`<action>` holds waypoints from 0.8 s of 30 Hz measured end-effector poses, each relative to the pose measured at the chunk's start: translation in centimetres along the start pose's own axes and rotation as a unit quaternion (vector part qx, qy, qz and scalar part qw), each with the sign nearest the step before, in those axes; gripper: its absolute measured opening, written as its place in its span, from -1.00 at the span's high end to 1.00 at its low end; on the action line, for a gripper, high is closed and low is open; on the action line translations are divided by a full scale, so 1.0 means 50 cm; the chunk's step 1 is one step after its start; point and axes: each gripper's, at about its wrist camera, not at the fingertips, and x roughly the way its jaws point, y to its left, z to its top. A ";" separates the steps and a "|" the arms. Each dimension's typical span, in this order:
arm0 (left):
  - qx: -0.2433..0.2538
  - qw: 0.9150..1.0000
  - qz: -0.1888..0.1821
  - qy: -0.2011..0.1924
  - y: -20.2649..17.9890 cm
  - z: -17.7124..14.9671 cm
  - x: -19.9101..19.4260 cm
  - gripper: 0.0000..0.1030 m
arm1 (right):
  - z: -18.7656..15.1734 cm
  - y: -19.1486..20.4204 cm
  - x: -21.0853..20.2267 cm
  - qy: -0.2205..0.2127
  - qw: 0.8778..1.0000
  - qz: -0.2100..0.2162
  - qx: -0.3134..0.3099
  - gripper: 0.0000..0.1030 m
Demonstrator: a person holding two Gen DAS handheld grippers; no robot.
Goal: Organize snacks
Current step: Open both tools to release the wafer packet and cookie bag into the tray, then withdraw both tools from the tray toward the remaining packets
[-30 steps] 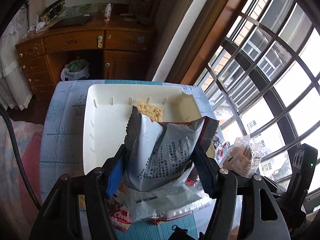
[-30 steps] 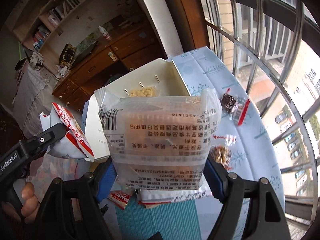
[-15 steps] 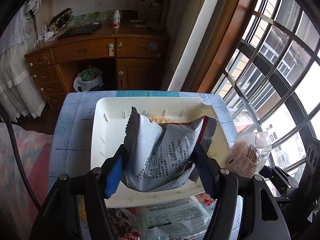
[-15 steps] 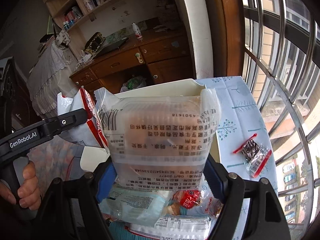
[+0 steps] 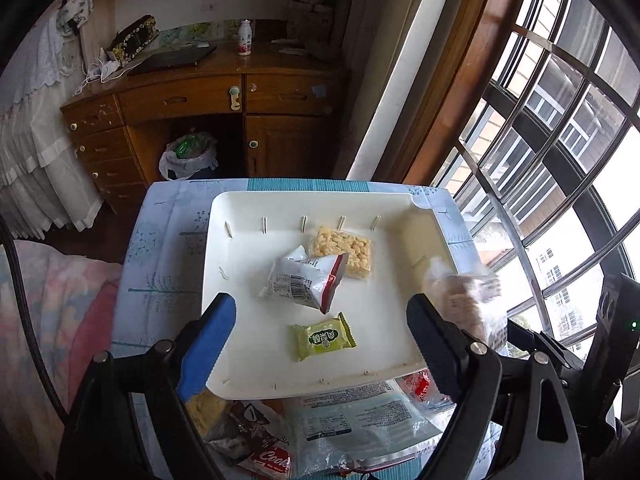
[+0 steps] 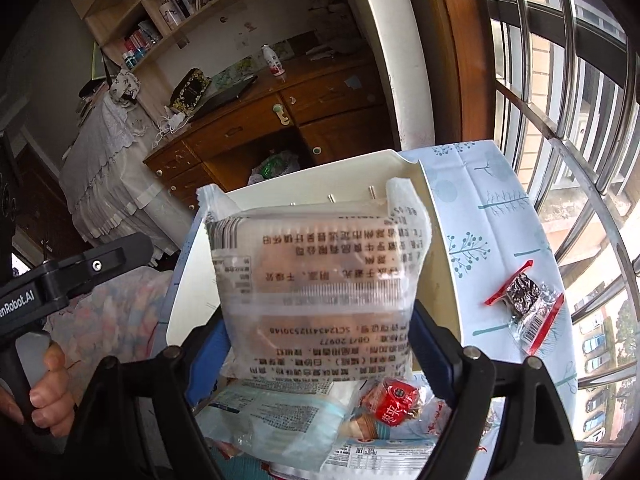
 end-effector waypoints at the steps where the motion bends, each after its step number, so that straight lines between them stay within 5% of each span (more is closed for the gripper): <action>1: 0.001 1.000 0.001 -0.004 0.001 -0.002 -0.010 -0.68 | -0.001 0.002 -0.004 -0.003 1.000 -0.001 0.001 -0.65; 9: -0.002 0.999 0.002 -0.039 0.021 -0.029 -0.092 -0.69 | -0.013 0.034 -0.057 -0.042 0.999 -0.011 -0.019 -0.66; 24: 0.037 0.997 -0.041 -0.045 0.075 -0.108 -0.224 -0.71 | -0.119 0.142 -0.179 -0.104 0.994 -0.037 -0.023 -0.66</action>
